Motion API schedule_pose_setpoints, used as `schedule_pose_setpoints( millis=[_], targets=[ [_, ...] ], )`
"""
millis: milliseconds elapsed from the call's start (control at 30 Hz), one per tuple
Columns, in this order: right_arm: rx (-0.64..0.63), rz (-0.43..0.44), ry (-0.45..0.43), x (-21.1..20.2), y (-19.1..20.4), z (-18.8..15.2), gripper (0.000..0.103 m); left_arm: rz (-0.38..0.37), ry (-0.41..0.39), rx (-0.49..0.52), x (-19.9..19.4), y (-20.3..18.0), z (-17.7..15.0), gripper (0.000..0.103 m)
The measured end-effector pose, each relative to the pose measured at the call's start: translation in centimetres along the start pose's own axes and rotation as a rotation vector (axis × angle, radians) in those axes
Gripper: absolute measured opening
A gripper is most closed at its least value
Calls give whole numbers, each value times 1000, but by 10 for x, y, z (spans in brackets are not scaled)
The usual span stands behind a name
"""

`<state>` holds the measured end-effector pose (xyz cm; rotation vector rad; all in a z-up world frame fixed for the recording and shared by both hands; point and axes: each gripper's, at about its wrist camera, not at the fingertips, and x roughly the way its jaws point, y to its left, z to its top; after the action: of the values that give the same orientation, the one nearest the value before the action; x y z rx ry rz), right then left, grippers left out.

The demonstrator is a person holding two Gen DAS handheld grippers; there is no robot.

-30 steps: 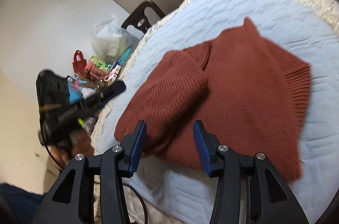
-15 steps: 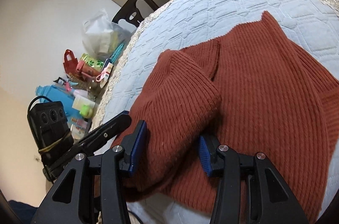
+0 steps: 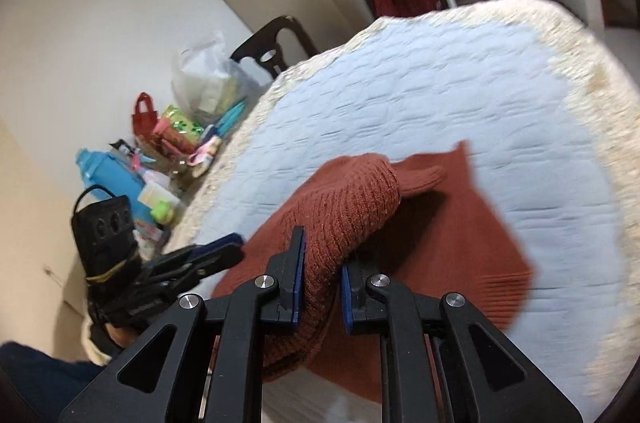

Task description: Fold small clothes

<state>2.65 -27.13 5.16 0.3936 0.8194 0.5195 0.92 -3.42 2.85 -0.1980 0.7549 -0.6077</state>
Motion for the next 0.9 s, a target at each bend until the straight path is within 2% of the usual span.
schedule_pose_setpoints(
  millis=[67,200,267,400,500,567,700,800,867,900],
  targets=[
    [25,-22,17,-3,-21,-7,15,-8,27,16,10,-6,-4,26],
    [98,-52,93,18,-50,-22,15,-1,41,49,18,-16,-11,29],
    [133,-19,73,19,-58,-27,15,15,37,64,16,-20,-12,29],
    [78,-40,29,9,-48,-19,15,25,41,66,15,-21,-11,29],
    [59,-58,42,9,-47,-18,15,29,43,65,15,-23,-10,29],
    [70,-106,46,7,-50,-21,17,32,41,65,12,-24,-8,29],
    [38,-175,-51,-27,-34,-24,19,37,18,77,1,-26,-5,29],
    [-54,-91,-110,-49,-1,-33,19,15,26,107,-3,-33,-12,29],
    [-118,-71,-65,-42,17,-45,19,-6,52,121,1,-39,-20,29],
    [-139,-88,-42,-38,17,-51,19,3,54,133,3,-41,-24,29]
  ],
)
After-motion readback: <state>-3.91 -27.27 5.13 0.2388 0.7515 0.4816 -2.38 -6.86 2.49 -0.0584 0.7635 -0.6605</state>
